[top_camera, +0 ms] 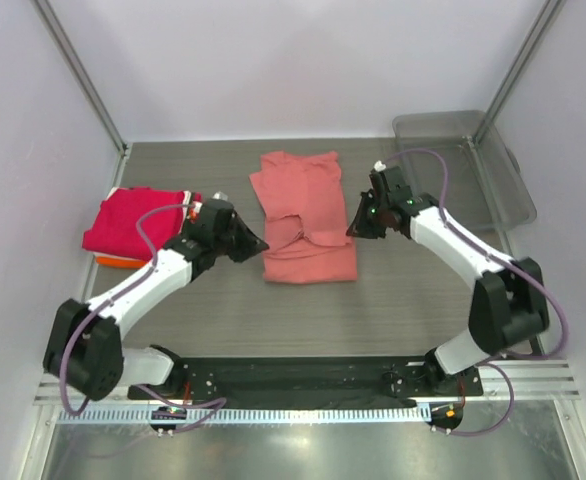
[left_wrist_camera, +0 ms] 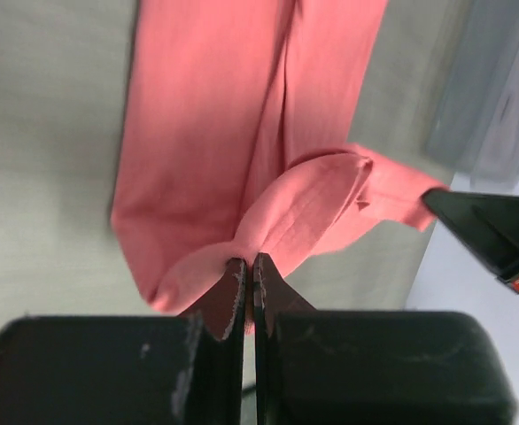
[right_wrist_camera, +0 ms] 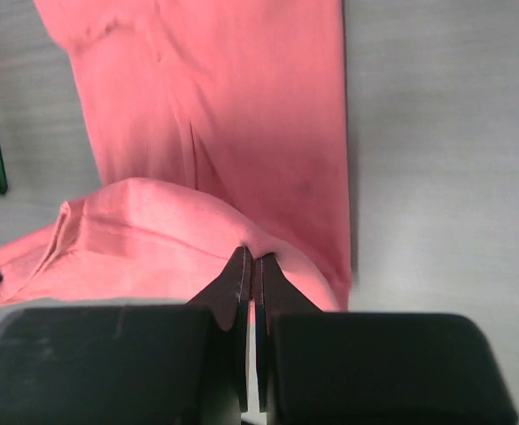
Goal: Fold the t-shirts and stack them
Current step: Fold the tshirt
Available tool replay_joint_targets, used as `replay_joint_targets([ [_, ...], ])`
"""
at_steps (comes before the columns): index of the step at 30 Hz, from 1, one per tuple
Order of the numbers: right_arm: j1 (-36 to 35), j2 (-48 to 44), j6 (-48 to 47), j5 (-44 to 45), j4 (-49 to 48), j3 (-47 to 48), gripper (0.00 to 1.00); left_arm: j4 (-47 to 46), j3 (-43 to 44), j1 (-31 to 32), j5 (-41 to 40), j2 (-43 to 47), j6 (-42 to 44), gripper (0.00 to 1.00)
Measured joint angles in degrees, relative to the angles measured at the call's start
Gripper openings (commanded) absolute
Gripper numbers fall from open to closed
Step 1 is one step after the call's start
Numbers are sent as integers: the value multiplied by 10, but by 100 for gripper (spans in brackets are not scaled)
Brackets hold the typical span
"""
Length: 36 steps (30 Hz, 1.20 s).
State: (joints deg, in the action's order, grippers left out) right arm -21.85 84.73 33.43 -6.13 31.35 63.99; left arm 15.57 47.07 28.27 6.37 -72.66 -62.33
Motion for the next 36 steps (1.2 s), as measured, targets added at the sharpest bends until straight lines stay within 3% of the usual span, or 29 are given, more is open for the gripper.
replay_joint_targets([
  [7, 36, 161, -14, -37, -34, 92, 1, -33, 85, -57, 18, -158, 16, 0],
  [15, 53, 234, -18, -48, -39, 162, 1, -37, 205, -74, 47, -303, 36, 0],
  [36, 85, 287, -17, -75, -40, 241, 1, -45, 240, -98, 55, -326, 45, 0],
])
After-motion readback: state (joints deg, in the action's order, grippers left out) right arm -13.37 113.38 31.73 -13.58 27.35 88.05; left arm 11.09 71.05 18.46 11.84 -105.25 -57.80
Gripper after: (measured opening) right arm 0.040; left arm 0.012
